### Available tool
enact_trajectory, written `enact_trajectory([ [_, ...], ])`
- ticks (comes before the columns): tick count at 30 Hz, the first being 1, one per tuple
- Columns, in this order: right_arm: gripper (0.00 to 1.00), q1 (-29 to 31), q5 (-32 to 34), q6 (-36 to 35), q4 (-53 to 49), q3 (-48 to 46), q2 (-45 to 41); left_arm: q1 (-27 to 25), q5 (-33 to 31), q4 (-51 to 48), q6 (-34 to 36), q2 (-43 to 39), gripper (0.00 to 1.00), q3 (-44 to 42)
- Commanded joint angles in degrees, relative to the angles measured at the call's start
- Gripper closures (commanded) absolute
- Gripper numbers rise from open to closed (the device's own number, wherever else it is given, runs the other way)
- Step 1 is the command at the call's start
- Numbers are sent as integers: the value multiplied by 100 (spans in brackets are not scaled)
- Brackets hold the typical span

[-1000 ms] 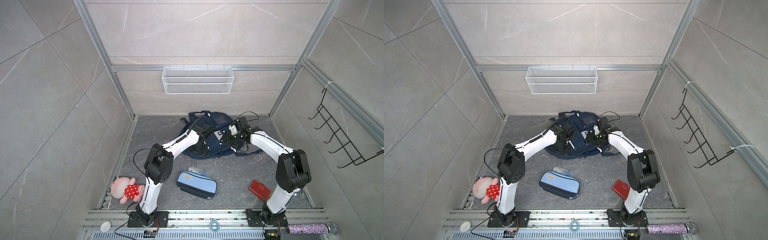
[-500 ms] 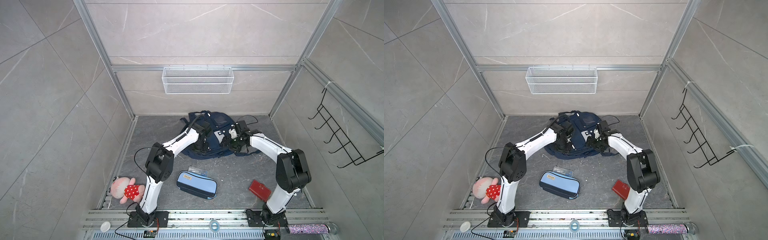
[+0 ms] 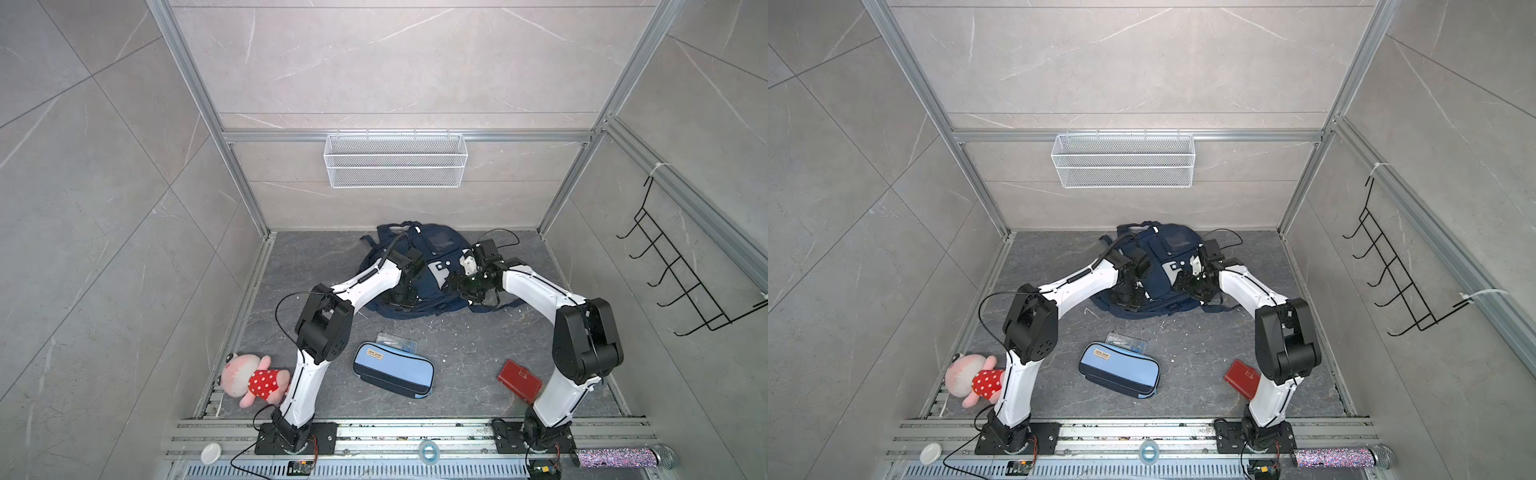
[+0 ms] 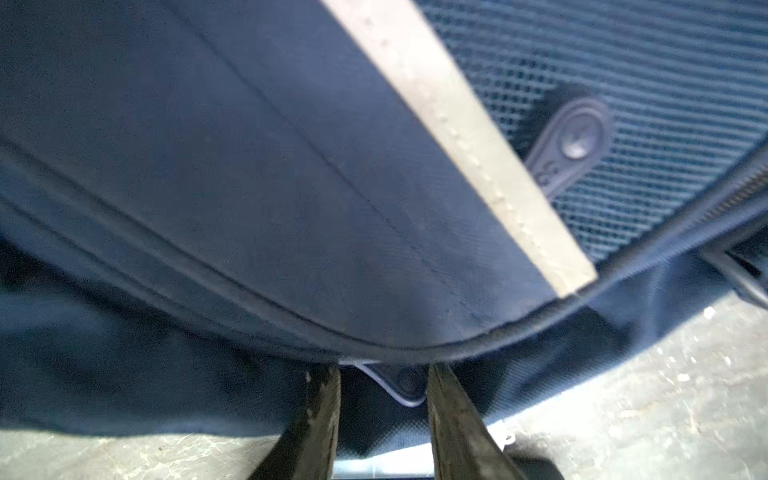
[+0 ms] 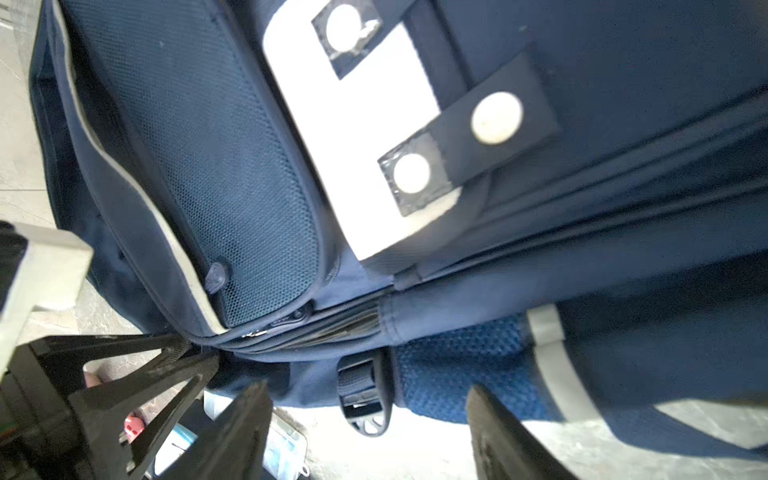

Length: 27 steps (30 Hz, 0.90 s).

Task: Pack the student bag

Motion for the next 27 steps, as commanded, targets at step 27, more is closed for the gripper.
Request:
enact_trajectory([
  [27,23,-119,-14,-88,84,176,93,1089,667,1218,-587,-913,90,-1963],
])
